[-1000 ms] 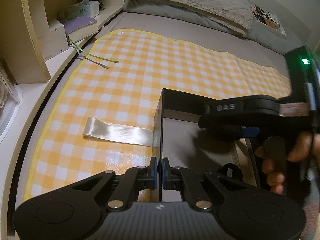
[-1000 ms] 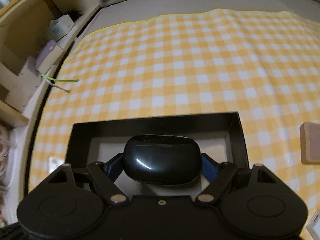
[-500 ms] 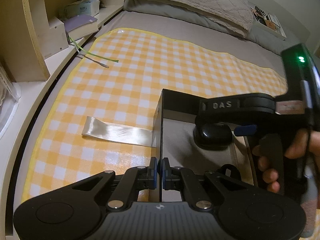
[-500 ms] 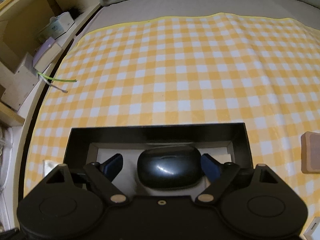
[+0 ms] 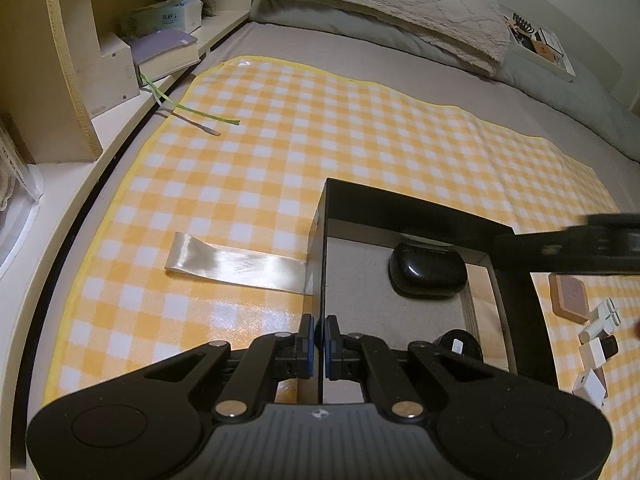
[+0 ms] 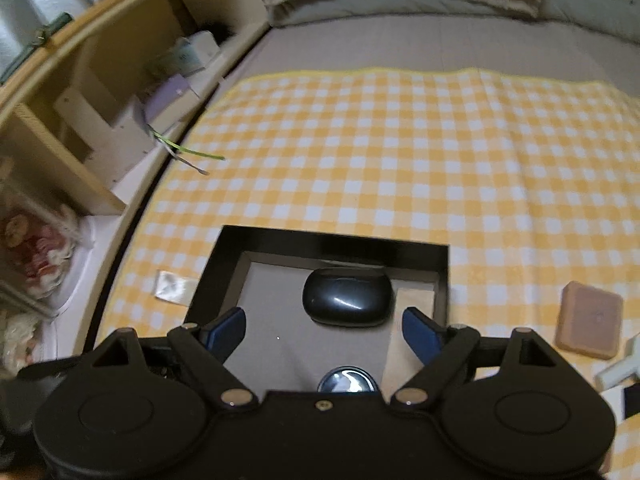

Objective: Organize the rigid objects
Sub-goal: 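Lower the earbud case into the box and open the right gripper, then grasp the white cube with the right gripper and lift it, then carry the white cube over the box, lower it inside, open the right gripper, then move the right gripper to the pink square pad and close on it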

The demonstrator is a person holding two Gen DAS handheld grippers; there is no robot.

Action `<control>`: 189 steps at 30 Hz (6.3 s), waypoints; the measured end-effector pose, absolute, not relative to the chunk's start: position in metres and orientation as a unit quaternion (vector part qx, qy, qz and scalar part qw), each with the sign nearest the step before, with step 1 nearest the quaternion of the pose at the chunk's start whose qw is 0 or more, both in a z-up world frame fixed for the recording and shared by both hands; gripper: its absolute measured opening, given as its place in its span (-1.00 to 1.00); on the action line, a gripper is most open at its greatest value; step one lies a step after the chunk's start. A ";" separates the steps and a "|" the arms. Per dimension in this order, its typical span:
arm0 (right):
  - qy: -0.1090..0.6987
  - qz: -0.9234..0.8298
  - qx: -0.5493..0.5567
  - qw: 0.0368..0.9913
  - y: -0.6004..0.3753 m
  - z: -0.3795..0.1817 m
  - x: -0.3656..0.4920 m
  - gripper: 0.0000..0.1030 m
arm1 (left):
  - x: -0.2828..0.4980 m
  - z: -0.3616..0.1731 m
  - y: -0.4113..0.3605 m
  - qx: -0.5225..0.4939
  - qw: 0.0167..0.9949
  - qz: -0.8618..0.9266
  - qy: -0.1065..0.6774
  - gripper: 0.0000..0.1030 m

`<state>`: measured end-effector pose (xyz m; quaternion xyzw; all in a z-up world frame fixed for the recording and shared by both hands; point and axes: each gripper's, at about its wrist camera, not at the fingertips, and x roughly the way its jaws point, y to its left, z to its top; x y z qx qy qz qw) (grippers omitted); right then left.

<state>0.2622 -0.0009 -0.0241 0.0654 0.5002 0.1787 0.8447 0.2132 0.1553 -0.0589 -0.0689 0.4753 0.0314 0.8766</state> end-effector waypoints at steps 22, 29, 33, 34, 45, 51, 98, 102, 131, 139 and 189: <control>0.508 0.067 0.171 0.841 -0.168 -0.016 0.209 0.96 | 0.213 -0.058 0.153 -0.059 0.877 0.039 0.476 -0.91; 0.571 0.057 0.265 0.775 -0.193 -0.066 0.191 0.98 | 0.214 -0.058 0.153 -0.059 0.877 0.039 0.476 -0.91; 0.593 0.054 0.300 0.745 -0.196 -0.086 0.185 0.98 | 0.214 -0.058 0.153 -0.059 0.876 0.039 0.476 -0.90; 0.598 0.056 0.305 0.739 -0.196 -0.090 0.184 0.98 | 0.214 -0.058 0.153 -0.059 0.876 0.039 0.476 -0.90; 0.591 0.030 0.280 0.756 -0.197 -0.105 0.193 0.98 | 0.213 -0.059 0.153 -0.060 0.876 0.038 0.476 -0.90; 0.587 0.013 0.279 0.760 -0.211 -0.106 0.201 0.94 | 0.213 -0.058 0.153 -0.059 0.876 0.038 0.476 -0.90; 0.484 0.180 0.104 0.850 -0.064 -0.024 0.249 -0.05 | 0.211 -0.058 0.154 -0.063 0.876 0.037 0.478 -0.90; 0.513 0.218 0.070 0.827 -0.013 -0.045 0.262 -0.05 | 0.210 -0.058 0.154 -0.063 0.875 0.037 0.478 -0.90; 0.551 0.146 0.031 0.821 0.036 -0.100 0.278 0.13 | 0.212 -0.058 0.157 -0.074 0.873 0.028 0.481 -0.90; 0.550 0.147 0.045 0.821 0.018 -0.082 0.271 0.19 | 0.212 -0.057 0.156 -0.071 0.873 0.029 0.482 -0.90; 0.594 -0.034 0.046 0.803 -0.176 -0.140 0.340 0.85 | 0.210 -0.061 0.143 -0.016 0.877 0.035 0.478 -0.91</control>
